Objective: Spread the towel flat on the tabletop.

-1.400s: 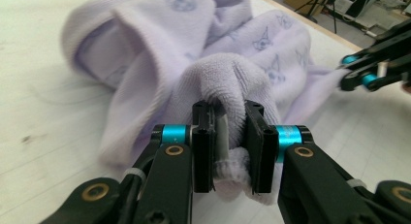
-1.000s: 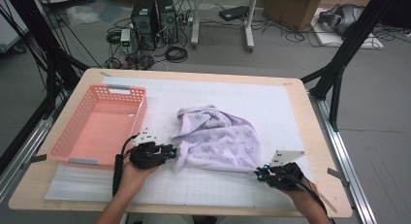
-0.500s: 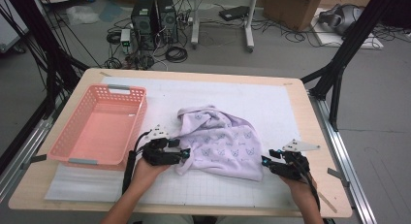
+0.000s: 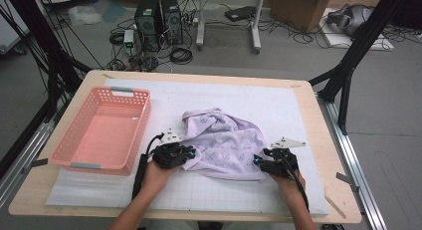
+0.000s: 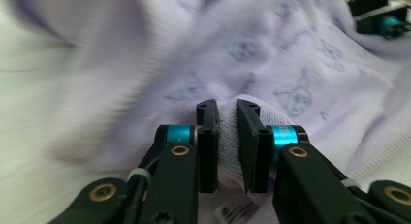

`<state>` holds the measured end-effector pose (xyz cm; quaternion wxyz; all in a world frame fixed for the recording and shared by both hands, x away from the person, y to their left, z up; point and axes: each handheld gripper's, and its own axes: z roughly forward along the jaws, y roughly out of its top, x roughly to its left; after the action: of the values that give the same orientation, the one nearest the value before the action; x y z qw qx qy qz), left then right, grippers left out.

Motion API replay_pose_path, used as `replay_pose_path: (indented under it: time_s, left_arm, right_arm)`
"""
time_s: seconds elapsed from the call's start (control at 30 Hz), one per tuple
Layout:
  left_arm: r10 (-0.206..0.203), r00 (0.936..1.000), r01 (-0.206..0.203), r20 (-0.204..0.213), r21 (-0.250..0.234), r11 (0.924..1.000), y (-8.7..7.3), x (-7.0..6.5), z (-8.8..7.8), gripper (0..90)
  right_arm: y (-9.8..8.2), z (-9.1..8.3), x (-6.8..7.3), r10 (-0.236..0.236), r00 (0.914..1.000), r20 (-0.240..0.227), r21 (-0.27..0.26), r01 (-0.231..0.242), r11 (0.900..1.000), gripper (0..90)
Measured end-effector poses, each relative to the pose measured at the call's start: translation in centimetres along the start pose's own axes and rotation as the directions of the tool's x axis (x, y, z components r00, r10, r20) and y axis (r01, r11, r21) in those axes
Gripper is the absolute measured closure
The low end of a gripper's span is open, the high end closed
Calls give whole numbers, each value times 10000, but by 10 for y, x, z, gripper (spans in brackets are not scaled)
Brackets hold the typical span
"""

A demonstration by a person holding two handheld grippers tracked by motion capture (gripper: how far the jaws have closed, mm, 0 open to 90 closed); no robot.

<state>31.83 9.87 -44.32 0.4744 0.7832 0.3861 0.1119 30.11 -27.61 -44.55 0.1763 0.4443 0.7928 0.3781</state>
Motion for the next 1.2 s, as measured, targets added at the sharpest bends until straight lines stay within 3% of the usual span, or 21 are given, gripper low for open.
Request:
replay_pose_path:
  time_s: [0.07, 0.27, 0.4, 0.47, 0.5, 0.53, 0.57, 0.6, 0.67, 0.8, 0.9, 0.93, 1.07, 1.2]
  left_arm:
    - [-256, 9996, 255, -76, -219, 9994, -1, 9, -9, 793]
    - [-885, 9957, 870, -268, -550, 9947, -6, 28, -28, 793]
    - [-1178, 9923, 1159, -374, -489, 9921, -7, 32, -30, 716]
    - [-1207, 9920, 1192, -363, -412, 9920, -7, 31, -29, 665]
    - [-1192, 9923, 1177, -341, -423, 9921, -7, 30, -29, 641]
    - [-1175, 9927, 1161, -270, -476, 9921, -6, 30, -29, 608]
    - [-1167, 9928, 1151, -277, -524, 9920, -6, 29, -29, 581]
    - [-1180, 9925, 1161, -318, -556, 9917, -6, 29, -30, 569]
    - [-1240, 9917, 1220, -345, -554, 9910, -6, 29, -30, 531]
    - [-1360, 9902, 1340, -305, -599, 9892, -6, 29, -30, 485]
    - [-1448, 9891, 1426, -265, -714, 9872, -5, 27, -30, 453]
    - [-1453, 9892, 1436, -186, -735, 9869, -5, 27, -30, 441]
    - [-1465, 9892, 1455, -38, -938, 9849, -4, 26, -30, 407]
    - [-1426, 9897, 1408, -127, -933, 9856, -4, 25, -22, 381]
  right_arm:
    - [1, -2, 0, 94, 9999, -51, -124, -94, 9999, 475]
    - [-1, -4, -9, 723, 9966, 407, -295, -711, 9970, 479]
    - [2, 4, 2, 518, 9983, -261, -98, -520, 9986, 499]
    - [5, 10, 11, 99, 9998, -164, 106, -98, 9999, 532]
    - [6, 11, 14, -125, 9999, -33, 94, 125, 9999, 595]
    - [7, 11, 14, -197, 9995, -230, 89, 199, 9998, 722]
    - [8, 11, 14, -149, 9981, -590, 177, 160, 9997, 790]
    - [9, 10, 14, -355, 9982, -475, 202, 365, 9991, 869]
    - [11, 5, 14, -878, 9955, 345, 197, 871, 9960, 873]
    - [12, -18, -4, -240, 9887, 1479, -694, 346, 9970, 877]
    - [11, -30, -11, -269, 9696, 2431, -828, 484, 9954, 877]
    - [10, -33, -13, -232, 9679, 2501, -765, 436, 9961, 876]
    - [8, -38, -13, -413, 9806, 1918, -608, 538, 9967, 835]
    - [10, -37, -13, -66, 9924, 1229, -1199, 214, 9926, 564]
